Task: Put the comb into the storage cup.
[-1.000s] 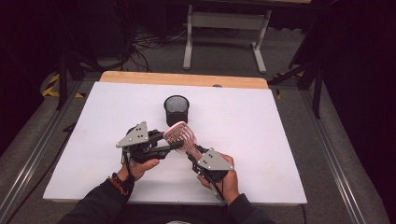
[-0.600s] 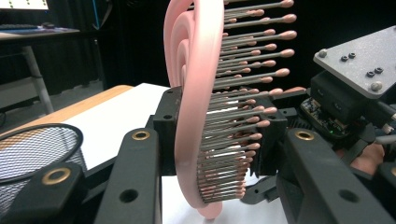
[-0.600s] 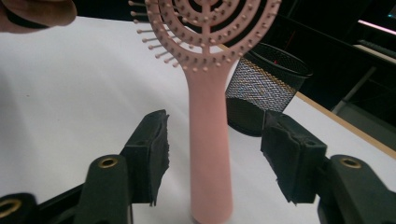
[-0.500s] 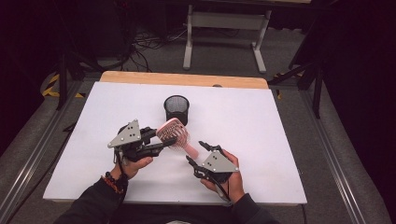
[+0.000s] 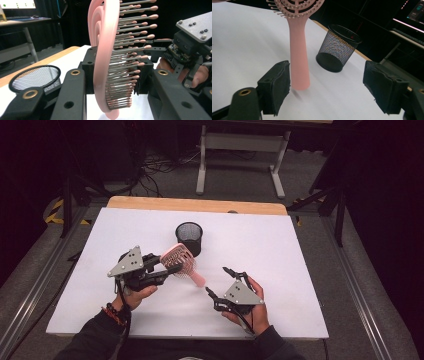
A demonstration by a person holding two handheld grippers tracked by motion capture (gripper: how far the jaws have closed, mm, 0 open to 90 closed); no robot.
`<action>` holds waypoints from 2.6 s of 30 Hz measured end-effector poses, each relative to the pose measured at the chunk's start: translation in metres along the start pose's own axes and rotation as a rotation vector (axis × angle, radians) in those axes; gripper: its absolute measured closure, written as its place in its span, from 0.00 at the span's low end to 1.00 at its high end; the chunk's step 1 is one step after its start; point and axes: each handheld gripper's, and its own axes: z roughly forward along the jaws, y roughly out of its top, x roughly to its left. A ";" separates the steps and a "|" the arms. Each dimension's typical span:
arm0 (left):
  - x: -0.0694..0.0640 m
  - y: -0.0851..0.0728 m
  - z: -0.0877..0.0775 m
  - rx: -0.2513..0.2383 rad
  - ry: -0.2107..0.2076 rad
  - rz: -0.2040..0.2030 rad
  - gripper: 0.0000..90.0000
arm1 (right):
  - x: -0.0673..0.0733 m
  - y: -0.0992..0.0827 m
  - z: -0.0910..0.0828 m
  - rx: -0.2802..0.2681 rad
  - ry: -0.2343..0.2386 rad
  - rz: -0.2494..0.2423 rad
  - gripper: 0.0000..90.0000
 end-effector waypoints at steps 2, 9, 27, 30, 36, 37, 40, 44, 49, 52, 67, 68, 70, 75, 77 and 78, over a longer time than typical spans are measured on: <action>0.001 0.000 -0.002 -0.005 0.012 -0.002 0.70 | -0.001 0.000 -0.001 -0.004 -0.002 -0.002 0.24; 0.006 -0.001 -0.009 -0.007 0.033 -0.001 0.70 | -0.005 0.001 -0.007 -0.021 -0.014 0.000 0.24; 0.016 0.003 -0.028 -0.027 0.098 -0.002 0.70 | -0.020 -0.008 -0.020 -0.031 -0.050 0.048 0.18; 0.017 0.004 -0.031 -0.031 0.108 -0.004 0.70 | -0.022 -0.010 -0.023 -0.027 -0.058 0.057 0.18; 0.020 0.005 -0.035 -0.036 0.126 -0.003 0.70 | -0.028 -0.015 -0.031 -0.020 -0.081 0.073 0.17; 0.020 0.005 -0.036 -0.037 0.130 0.001 0.70 | -0.029 -0.016 -0.033 -0.016 -0.085 0.075 0.17; 0.021 0.005 -0.037 -0.037 0.138 0.001 0.70 | -0.033 -0.019 -0.037 -0.013 -0.100 0.083 0.16; 0.022 0.007 -0.039 -0.041 0.147 0.004 0.70 | -0.038 -0.023 -0.042 -0.009 -0.117 0.101 0.15; 0.023 0.008 -0.041 -0.045 0.156 0.012 0.70 | -0.040 -0.027 -0.046 -0.001 -0.129 0.103 0.15; 0.023 0.008 -0.042 -0.038 0.166 0.008 0.70 | -0.041 -0.029 -0.047 0.008 -0.133 0.102 0.15; 0.028 0.013 -0.038 -0.026 0.190 0.005 0.70 | -0.039 -0.031 -0.044 0.019 -0.124 0.102 0.15; 0.028 0.014 -0.039 -0.027 0.194 0.010 0.70 | -0.039 -0.031 -0.044 0.017 -0.127 0.105 0.15; 0.029 0.017 -0.041 -0.031 0.201 0.008 0.70 | -0.040 -0.031 -0.044 0.018 -0.128 0.105 0.15; 0.033 0.025 -0.044 -0.039 0.218 0.008 0.70 | -0.039 -0.032 -0.043 0.018 -0.130 0.106 0.15; 0.035 0.030 -0.044 -0.033 0.228 0.021 0.70 | -0.039 -0.031 -0.043 0.017 -0.130 0.105 0.15; 0.036 0.033 -0.045 -0.031 0.230 0.027 0.70 | -0.039 -0.031 -0.043 0.018 -0.129 0.105 0.15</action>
